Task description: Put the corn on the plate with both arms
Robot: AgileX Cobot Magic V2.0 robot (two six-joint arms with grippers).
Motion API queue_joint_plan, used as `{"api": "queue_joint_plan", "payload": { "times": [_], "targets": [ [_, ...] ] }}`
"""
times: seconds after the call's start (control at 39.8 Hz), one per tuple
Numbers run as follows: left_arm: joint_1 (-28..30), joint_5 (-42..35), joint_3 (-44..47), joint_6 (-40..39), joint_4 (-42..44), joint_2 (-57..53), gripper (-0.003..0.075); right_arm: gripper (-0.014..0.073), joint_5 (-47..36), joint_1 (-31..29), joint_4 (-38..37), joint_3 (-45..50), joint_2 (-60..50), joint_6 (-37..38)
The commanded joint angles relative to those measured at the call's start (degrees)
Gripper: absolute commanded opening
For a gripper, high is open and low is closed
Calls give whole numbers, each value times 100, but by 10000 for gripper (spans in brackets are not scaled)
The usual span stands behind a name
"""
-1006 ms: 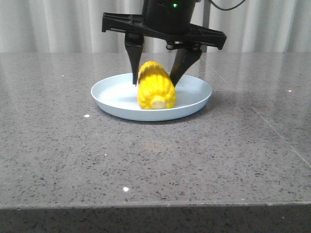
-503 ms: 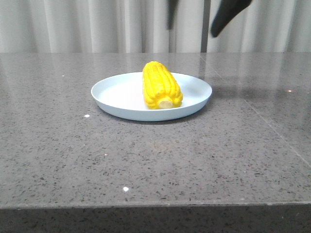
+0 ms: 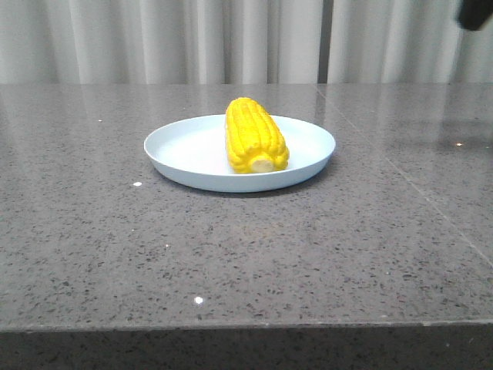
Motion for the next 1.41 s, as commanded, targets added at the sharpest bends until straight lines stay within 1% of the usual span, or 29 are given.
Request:
{"api": "queue_joint_plan", "payload": {
  "times": [0.0,0.03,0.15,0.3,0.43,0.5,0.7,0.86,0.96,1.06,1.38],
  "targets": [
    [-1,-489,-145,-60,-19,54,-20,-70,-428,-345,33,287,-685,-417],
    [-1,-489,-145,-60,-19,54,-20,-59,-511,-381,33,428,-782,-495],
    [-1,-489,-145,-60,-19,54,-20,-63,-857,-369,35,1073,-1451,-581],
    [-1,-489,-145,-60,-19,54,-20,-63,-1500,-9,11,1966,-2436,-1005],
    [-1,-489,-145,-60,-19,54,-20,-63,-2249,248,11,2884,-3369,-1295],
    [-1,-489,-145,-60,-19,54,-20,-63,-2734,336,-2,3564,-3988,-1307],
    [-1,-489,-145,-60,-19,54,-20,-66,-3972,341,-78,5174,-5639,-1307],
    [-1,-489,-145,-60,-19,54,-20,-70,-4476,341,-151,6066,-6946,-1307],
    [-1,-489,-145,-60,-19,54,-20,-70,-4593,341,-155,6387,-7566,-1307],
    [-1,-489,-145,-60,-19,54,-20,-70,-4607,341,-155,6514,-7929,-1307],
    [-1,-489,-145,-60,-19,54,-20,-70,-4702,341,-155,6514,-8024,-1307]
  ]
}}
